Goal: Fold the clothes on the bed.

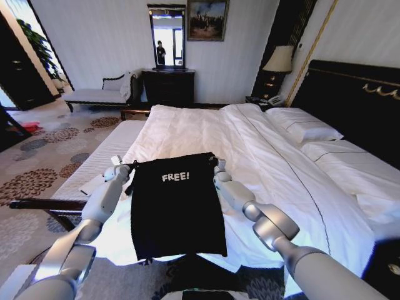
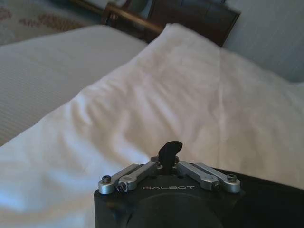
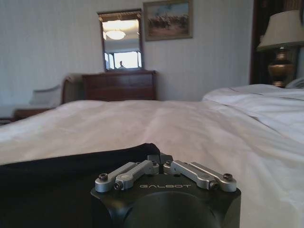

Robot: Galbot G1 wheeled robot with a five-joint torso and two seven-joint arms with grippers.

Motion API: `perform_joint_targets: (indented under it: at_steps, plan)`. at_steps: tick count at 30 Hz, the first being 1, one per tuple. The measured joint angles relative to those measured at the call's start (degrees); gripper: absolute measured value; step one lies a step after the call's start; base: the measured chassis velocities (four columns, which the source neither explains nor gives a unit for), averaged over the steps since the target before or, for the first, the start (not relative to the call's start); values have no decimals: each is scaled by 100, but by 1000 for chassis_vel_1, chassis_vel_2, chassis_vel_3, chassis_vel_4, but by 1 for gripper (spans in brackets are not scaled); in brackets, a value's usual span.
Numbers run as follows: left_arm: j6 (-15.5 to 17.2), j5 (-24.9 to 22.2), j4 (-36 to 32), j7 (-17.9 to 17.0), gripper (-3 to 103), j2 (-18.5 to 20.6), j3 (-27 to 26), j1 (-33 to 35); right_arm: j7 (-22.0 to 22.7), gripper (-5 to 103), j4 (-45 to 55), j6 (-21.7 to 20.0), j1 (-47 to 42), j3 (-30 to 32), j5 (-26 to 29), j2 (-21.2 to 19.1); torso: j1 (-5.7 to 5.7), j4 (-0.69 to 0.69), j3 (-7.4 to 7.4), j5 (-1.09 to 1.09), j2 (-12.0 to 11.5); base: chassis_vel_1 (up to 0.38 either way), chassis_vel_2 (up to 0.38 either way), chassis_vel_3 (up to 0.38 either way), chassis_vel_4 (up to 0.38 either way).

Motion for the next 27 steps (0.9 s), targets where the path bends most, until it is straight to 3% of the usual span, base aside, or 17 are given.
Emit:
perform_joint_targets:
  at_steps: [3,4,6,8,12,14,17,18,20,21,22,23,25,26,27]
  plan:
    - [-147,-84,-238,63,2,-3,-96,97,-325,0,279,168,-55,-77,229,-81,0,0,0,1,0,0,0,0,0]
    - [-195,-222,-419,46,-1,19,-113,142,-496,5,509,226,-73,-155,347,-118,0,0,0,1,0,0,0,0,0]
    - [-229,-294,-556,-50,7,84,-93,167,-548,10,613,267,-45,-216,358,-107,-1,1,-1,2,1,0,0,0,0]
    - [-229,-312,-603,-128,7,129,-78,182,-519,15,606,271,-14,-217,305,-86,-1,1,-1,3,1,0,0,0,0]
    - [-95,-381,-653,-509,28,369,-166,276,106,37,297,4,228,-160,7,23,0,5,-1,1,1,0,0,0,0]
    - [-82,-379,-628,-521,34,415,-187,294,195,37,177,-63,284,-154,-104,38,0,5,-1,0,1,0,0,0,0]
    - [-86,-346,-558,-525,44,541,-329,363,303,53,-8,-109,347,-128,-298,62,0,0,-1,0,1,0,0,0,0]
    - [-86,-346,-558,-525,44,541,-329,363,303,53,-8,-109,347,-128,-298,62,0,0,-1,0,1,0,0,0,0]
    - [-87,-393,-619,-525,56,632,-429,443,367,58,134,-112,307,-126,-310,16,0,0,-1,-1,1,0,0,0,0]
    - [-88,-481,-746,-548,56,707,-523,524,420,64,311,-111,244,-128,-305,-41,0,0,-1,0,1,0,0,0,0]
    - [-81,-648,-973,-634,66,804,-652,661,511,70,576,-115,162,-147,-245,-134,0,0,0,0,1,0,0,0,0]
    - [-81,-648,-973,-634,66,804,-652,661,511,70,576,-115,162,-147,-245,-134,0,0,0,0,1,0,0,0,0]
    - [-12,-1028,-1578,-816,72,1002,-916,1013,594,80,1156,-188,16,-212,104,-360,0,2,-1,-1,1,0,0,0,0]
    - [97,-1371,-2325,-942,77,1215,-1241,1457,612,85,1821,-310,-171,-246,523,-600,1,3,-1,-1,1,0,0,0,0]
    - [97,-1371,-2325,-942,77,1215,-1241,1457,612,85,1821,-310,-171,-246,523,-600,1,3,-1,-1,1,0,0,0,0]
